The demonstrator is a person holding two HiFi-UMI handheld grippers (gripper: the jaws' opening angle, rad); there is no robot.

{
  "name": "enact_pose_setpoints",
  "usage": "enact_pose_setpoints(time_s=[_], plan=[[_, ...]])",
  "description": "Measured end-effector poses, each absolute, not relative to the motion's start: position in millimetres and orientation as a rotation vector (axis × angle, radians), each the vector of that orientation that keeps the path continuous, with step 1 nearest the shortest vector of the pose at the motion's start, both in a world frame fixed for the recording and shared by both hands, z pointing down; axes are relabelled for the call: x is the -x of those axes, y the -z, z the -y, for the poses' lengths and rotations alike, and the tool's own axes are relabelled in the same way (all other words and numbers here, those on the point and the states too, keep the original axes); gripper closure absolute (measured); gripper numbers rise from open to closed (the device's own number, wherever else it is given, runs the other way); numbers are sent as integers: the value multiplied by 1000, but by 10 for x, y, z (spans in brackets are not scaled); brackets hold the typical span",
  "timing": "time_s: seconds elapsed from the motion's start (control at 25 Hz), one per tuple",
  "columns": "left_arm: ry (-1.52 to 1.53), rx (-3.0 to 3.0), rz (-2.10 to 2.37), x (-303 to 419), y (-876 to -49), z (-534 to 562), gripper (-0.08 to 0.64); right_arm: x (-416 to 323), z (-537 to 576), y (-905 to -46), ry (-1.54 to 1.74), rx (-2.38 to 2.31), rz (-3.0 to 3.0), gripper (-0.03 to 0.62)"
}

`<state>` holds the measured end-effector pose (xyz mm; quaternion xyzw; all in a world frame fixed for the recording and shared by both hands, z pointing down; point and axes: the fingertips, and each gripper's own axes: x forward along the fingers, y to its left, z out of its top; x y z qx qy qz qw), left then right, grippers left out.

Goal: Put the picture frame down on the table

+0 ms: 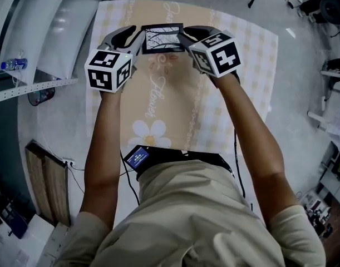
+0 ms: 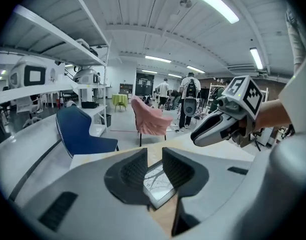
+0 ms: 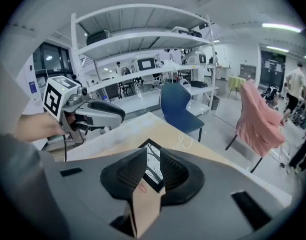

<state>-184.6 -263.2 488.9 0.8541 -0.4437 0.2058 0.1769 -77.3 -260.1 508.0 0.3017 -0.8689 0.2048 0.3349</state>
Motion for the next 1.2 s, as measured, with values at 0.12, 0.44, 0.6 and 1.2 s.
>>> enact_pose_setpoints(time_s=[0.12, 0.44, 0.6, 1.2], plan=[[-506, -2475, 1261, 1808, -4462, 2541, 511, 775, 2538, -4707, -497, -780, 2337, 532], [-351, -2624, 1249, 1622, -3373, 2114, 552, 783, 2178, -3736, -397, -710, 2517, 582], [-305, -2695, 1251, 1488, -2887, 1831, 552, 729, 1918, -3269, -345, -667, 2589, 589], [-223, -2835, 1310, 1102, -1863, 815, 552, 206, 1009, -2106, -188, -638, 2735, 589]])
